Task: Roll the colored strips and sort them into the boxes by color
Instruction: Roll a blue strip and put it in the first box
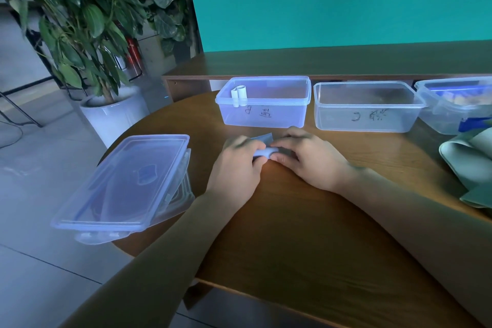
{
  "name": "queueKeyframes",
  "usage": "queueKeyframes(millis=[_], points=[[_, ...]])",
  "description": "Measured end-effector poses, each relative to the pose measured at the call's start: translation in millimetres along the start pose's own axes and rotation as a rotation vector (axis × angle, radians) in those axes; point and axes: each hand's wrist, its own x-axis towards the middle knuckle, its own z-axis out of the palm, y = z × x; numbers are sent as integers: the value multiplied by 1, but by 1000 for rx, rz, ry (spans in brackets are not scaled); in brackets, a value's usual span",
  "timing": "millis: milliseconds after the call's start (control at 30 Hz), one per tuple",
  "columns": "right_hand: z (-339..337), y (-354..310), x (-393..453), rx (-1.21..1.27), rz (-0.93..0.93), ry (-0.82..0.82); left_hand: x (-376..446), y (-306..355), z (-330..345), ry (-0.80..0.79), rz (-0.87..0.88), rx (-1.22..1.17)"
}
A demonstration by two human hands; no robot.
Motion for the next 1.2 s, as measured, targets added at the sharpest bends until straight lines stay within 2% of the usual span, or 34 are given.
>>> queueKeyframes(millis=[300, 467, 633, 700, 867, 1200], points=[[4, 8, 12, 6, 28, 58, 10, -5, 3, -26, -127, -46], [7, 11, 19, -38, 53, 46, 18, -7, 8, -45, -104, -10], [9, 10, 23, 48, -13, 156, 24, -9, 10, -63, -147, 6], [9, 10, 25, 48, -11, 143, 25, -9, 10, -61, -157, 2], [8, 13, 29, 19, 44, 66, 26, -8, 9, -19, -58, -56], [9, 10, 37, -66, 100, 14, 37, -10, 15, -35, -107, -4]])
